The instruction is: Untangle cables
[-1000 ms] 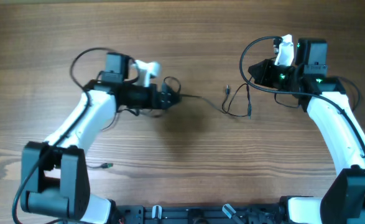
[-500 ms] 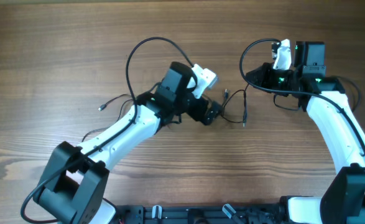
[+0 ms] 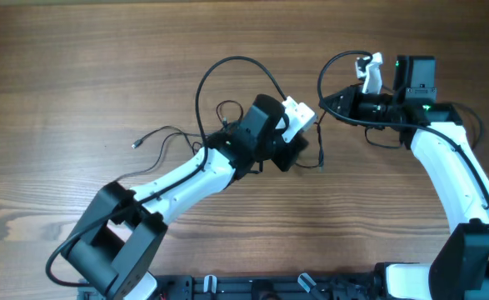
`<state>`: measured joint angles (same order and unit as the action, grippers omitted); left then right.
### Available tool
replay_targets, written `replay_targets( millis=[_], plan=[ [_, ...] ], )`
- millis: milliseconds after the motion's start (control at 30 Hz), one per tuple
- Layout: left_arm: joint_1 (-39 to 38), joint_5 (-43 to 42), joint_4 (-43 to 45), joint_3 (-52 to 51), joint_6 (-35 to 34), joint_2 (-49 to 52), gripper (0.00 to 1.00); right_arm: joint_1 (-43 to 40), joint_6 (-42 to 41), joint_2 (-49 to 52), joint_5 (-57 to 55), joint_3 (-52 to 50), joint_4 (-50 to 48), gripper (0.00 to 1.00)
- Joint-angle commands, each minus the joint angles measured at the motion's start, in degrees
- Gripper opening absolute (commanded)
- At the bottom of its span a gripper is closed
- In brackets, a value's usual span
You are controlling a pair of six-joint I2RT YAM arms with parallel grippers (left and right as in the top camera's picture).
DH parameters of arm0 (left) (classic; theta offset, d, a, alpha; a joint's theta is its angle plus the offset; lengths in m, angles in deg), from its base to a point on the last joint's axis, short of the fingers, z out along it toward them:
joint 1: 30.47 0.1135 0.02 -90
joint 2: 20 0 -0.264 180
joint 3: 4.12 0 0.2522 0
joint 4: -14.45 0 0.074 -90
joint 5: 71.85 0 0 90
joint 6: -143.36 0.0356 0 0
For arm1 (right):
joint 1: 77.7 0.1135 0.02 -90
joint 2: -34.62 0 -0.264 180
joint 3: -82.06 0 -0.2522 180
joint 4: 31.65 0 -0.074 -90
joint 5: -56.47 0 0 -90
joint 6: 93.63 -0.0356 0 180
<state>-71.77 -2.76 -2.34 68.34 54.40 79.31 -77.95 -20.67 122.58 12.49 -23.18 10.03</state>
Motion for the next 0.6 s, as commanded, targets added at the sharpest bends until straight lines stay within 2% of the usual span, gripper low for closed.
replay_targets(
  millis=[0, 67, 133, 233, 333, 433, 567],
  plan=[
    [0.37, 15.69, -2.93, 0.04, -3.41, 0.83, 0.04, -0.42, 9.75, 0.74, 16.17, -0.35, -0.2, 0.04],
    [2.23, 31.36, -8.98, 0.04, -8.85, 0.83, 0.04, -3.37, 13.92, 0.74, 26.03, -0.35, -2.49, 0.04],
    [4.57, 36.24, -15.08, 0.04, -9.33, 0.81, 0.04, -7.32, 11.52, 0.74, 25.57, -0.35, -5.7, 0.04],
    [9.35, 36.41, -23.04, 0.02, -13.92, 0.81, 0.04, -14.73, 2.16, 0.74, 25.42, -0.35, -12.76, 0.04],
    [14.08, 35.89, -26.25, 0.02, -19.41, 0.81, 0.04, -20.37, -6.75, 0.74, 22.29, -0.35, -18.67, 0.04],
    [16.57, 32.44, -26.29, 0.02, -19.76, 0.81, 0.04, -22.73, -6.99, 0.74, 14.95, -0.35, -19.3, 0.04],
    [17.55, 32.33, -27.98, 0.02, -19.98, 0.81, 0.04, -24.22, -6.97, 0.74, -2.45, -0.35, -18.45, 0.04]
  ],
)
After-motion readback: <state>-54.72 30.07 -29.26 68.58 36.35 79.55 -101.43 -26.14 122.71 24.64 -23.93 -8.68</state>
